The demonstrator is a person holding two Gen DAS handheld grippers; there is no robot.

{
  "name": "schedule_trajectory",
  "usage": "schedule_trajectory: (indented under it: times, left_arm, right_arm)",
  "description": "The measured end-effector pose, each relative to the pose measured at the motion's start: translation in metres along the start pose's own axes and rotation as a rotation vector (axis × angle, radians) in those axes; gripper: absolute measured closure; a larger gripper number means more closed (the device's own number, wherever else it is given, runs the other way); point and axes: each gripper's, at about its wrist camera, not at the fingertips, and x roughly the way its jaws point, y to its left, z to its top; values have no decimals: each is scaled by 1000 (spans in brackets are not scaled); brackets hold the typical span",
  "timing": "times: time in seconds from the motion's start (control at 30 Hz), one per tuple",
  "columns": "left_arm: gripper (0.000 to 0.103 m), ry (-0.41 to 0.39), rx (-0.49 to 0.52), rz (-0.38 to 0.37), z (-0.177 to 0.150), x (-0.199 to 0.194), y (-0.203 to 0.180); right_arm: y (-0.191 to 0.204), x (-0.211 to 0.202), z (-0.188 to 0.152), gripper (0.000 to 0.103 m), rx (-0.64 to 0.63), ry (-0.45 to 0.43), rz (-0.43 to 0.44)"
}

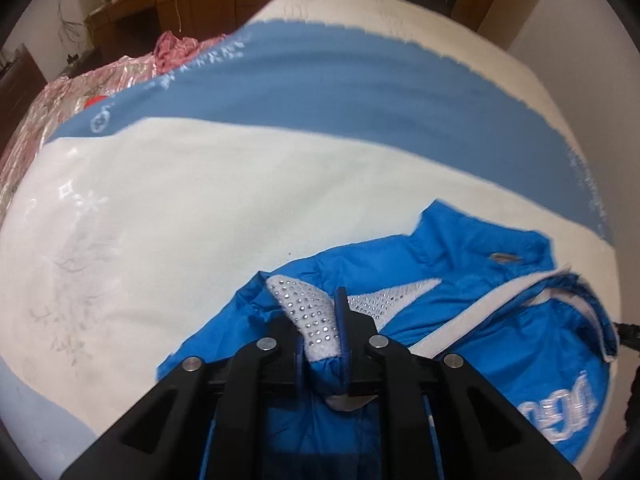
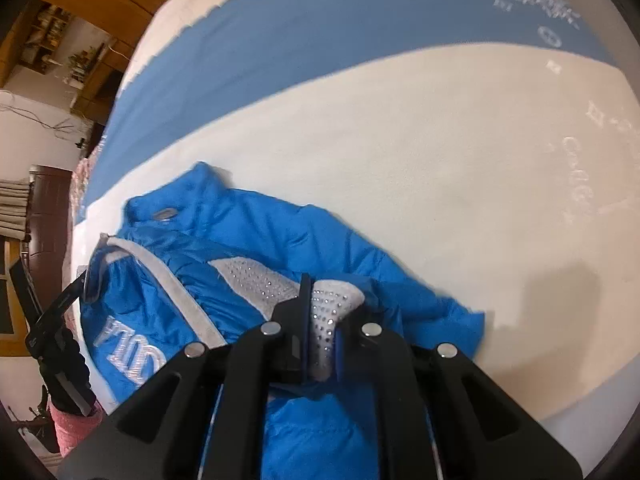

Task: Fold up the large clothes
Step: 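Lay the folded hem flat over the jacket body with both grippers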

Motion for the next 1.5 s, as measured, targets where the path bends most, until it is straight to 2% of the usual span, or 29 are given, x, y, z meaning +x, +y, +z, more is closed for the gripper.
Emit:
schedule_trajectory:
  times: [0.1, 0.2, 0.4, 0.73, 0.9, 1.17, 1.37, 1.5]
  left_arm:
    - [88, -4, 43, 31, 0, 11, -9]
    - [88, 7, 62, 48, 1, 11, -13]
    - [84, 47, 43, 16, 9, -5, -12]
    - [80, 9, 53, -30, 11, -44, -17]
    - [79, -5, 56, -21, 10, -54, -20]
    - [79, -12, 7, -63, 13, -67, -12]
    - [79, -47, 49, -40, 5, -75, -23]
    - [79, -60, 70, -22, 3, -75, -26]
  right_arm:
    - [-7, 15, 6, 95, 24, 26, 9]
    - [-6, 13, 8, 93, 18, 38, 12]
    - [6, -12, 4, 87, -5, 36, -2]
    - [21, -37, -7, 83, -38, 17, -53]
    - [25, -47, -12, 83, -46, 6, -72]
    - [37, -70, -19, 81, -80, -19, -84]
    - [52, -65, -27, 81, -124, -72, -167]
    - [52, -60, -27, 81, -143, -91, -183]
